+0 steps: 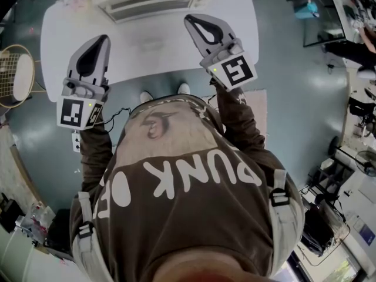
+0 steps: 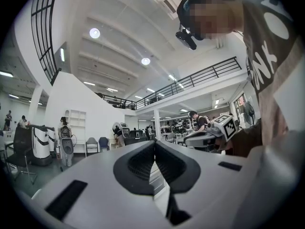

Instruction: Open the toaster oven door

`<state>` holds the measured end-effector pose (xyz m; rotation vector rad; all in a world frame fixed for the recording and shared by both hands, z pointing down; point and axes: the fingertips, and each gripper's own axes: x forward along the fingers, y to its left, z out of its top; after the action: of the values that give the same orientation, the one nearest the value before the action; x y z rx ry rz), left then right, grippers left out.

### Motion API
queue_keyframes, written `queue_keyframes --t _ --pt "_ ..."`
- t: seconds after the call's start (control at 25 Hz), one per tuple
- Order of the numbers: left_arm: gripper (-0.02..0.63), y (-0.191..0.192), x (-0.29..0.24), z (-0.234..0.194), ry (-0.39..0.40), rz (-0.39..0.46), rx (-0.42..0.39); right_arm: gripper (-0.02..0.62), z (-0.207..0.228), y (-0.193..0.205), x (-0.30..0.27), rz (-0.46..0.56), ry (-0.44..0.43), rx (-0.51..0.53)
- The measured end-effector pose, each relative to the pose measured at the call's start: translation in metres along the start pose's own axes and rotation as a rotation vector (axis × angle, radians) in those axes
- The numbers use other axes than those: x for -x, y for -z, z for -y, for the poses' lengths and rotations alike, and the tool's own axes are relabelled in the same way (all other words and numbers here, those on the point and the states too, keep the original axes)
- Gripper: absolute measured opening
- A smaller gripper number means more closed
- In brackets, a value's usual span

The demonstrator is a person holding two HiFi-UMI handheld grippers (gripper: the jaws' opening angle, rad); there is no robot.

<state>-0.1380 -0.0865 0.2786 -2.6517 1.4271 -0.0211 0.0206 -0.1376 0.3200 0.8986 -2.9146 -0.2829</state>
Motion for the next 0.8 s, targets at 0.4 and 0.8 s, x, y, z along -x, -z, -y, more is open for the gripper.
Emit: queue_keyframes --t 0.4,0.8 --pt "0.005 -0.001 0.000 -0.002 -0.011 -0.010 0.002 0.100 0.074 0.076 -0.049 -0.274 0.010 0.073" --pt "0.005 0.006 0.009 -0.012 -0.051 -0.021 0.015 0.141 0.113 0.147 -0.061 -0.414 0.055 -0.307"
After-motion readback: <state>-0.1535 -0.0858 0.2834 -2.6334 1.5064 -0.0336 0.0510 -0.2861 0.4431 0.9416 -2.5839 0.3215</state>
